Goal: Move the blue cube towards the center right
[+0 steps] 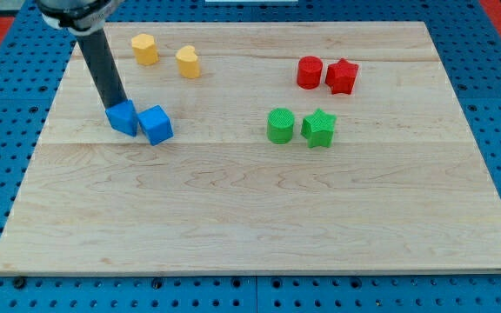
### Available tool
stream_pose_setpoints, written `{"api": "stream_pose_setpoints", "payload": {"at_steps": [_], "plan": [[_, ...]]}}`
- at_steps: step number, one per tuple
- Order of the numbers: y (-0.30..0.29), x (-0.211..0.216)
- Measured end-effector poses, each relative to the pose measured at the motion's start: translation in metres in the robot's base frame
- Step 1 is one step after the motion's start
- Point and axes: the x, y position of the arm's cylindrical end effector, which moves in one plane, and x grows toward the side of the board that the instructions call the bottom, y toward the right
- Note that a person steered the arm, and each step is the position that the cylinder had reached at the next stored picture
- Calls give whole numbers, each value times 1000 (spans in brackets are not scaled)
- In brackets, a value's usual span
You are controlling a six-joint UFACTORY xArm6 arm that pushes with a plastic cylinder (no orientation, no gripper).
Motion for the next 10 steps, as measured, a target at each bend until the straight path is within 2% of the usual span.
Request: {"api": "stream_pose_setpoints", "payload": {"at_steps": [1,3,4,6,7,8,9,10], "plan": [[22,21],[89,24],[172,43],[141,107],[209,102],[322,96],[372,91],[372,46]]}}
